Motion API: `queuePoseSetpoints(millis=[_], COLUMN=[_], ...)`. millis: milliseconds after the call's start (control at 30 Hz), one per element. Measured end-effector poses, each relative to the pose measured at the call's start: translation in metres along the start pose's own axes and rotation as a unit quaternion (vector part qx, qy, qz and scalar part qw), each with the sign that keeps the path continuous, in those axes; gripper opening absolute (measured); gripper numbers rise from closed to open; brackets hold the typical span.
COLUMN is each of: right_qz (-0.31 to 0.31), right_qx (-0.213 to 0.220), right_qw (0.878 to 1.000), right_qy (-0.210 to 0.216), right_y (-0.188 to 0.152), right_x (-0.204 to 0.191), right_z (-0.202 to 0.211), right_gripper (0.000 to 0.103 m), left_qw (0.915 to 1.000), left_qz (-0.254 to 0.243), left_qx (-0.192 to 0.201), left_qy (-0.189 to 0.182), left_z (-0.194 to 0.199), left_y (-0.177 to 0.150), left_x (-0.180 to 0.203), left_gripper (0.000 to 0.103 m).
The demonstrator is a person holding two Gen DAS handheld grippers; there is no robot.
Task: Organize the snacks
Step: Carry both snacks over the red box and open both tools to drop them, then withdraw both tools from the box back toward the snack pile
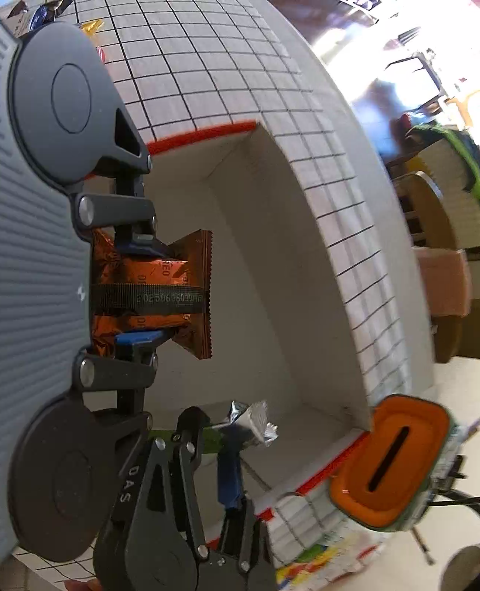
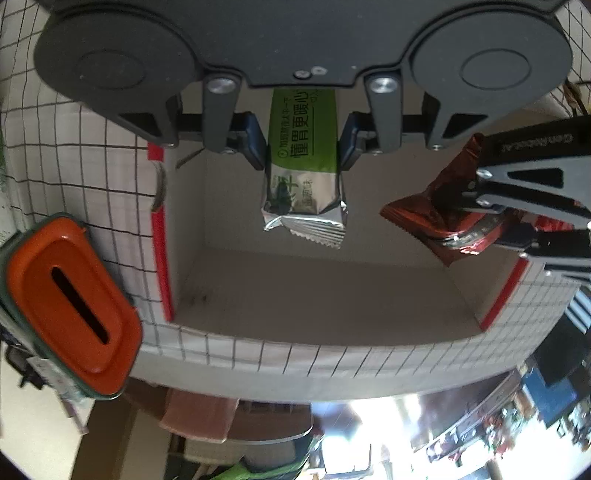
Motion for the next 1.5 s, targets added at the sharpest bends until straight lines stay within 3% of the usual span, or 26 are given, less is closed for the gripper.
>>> queuePoseSetpoints(millis=[200,533,800,1033,1500], right_qz=[0.008,-0.017,-0.039,-0.041,-0.037], right_qx=[-0.029,-0.021,0.017,0.059,0.128], right_qw=[1.000,0.999,0.998,0.996,0.989], right_qy=[0.003,0.027,0.049,0.058,0.064], right_y=[0.000,0.002,0.003,-0.002,-0.016], right_x=[0.001,0.012,0.012,-0.004,-0.064], right_z=[-0.011,0.001,0.035,0.063,0.116], right_gripper=[0.041,0.042,0.047,0.064,0.086], left_qw=[0.9990,0.9991,0.9992,0.9974,0.9890], left_qz=[0.011,0.019,0.032,0.041,0.056], left_qx=[-0.042,-0.037,0.008,0.052,0.133], left_qy=[-0.007,-0.008,-0.021,-0.029,-0.030], left_z=[-0.014,-0.010,0.015,0.046,0.111], left_y=[0.003,0.006,-0.004,-0.020,-0.066], left_x=[-0.002,-0.004,-0.010,-0.021,-0.062], left_gripper=[0.037,0.038,0.043,0.047,0.061])
Point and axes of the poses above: each gripper's, at about its wrist camera, not at the fingertips, and z roughly against the way its jaws point, x to its right, y to its top, the point moved 2 cm from there along -z, roughly the way its jaws point, and after that the axes turned 6 degrees about -z, right-handed, at the moved point
